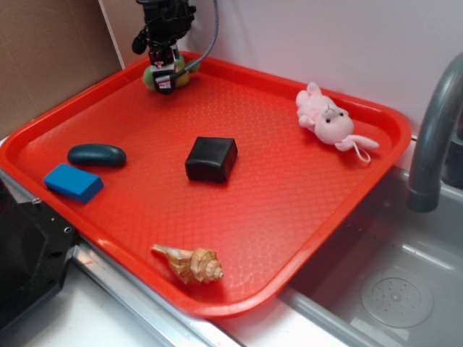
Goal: Grab the green animal.
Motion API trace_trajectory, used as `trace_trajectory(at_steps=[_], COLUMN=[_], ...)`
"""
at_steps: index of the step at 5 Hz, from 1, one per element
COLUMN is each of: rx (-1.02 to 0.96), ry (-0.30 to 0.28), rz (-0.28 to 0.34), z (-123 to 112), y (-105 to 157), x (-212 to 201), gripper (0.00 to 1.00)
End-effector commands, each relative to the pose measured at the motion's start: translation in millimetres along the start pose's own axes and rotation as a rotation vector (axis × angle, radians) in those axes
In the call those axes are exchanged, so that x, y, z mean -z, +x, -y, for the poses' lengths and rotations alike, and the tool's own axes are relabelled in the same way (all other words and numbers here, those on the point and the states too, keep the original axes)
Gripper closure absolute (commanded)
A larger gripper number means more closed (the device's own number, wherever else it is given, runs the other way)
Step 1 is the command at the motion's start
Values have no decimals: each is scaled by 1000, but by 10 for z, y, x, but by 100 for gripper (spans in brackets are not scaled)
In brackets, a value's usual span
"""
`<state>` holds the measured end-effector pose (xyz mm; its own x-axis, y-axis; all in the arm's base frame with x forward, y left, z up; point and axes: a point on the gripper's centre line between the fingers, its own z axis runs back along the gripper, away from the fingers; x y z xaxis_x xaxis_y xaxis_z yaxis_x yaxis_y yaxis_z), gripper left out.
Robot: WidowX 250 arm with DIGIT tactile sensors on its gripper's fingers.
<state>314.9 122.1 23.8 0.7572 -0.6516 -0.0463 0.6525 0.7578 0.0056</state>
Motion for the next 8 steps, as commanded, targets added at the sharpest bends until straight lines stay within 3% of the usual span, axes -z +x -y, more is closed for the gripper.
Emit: trace_trajectory(at_steps=[1,2,3,4,5,6,7,8], rx=[-103,-197,-260,-197,-252,-233,-250,-275], ry=[71,-13,4,-7,34,-4,-3,-17], rz=[25,62,54,74,75,111,113,171], z=[478,770,1091,1432,1541,1667,1675,1596], y=[-6,-180,-268,-422,-486,-550,-528,-526], x=[-698,-1020,-1214,-1409,-1453,-1485,-1471,-1422], gripper=[100,100,100,100,100,100,100,100])
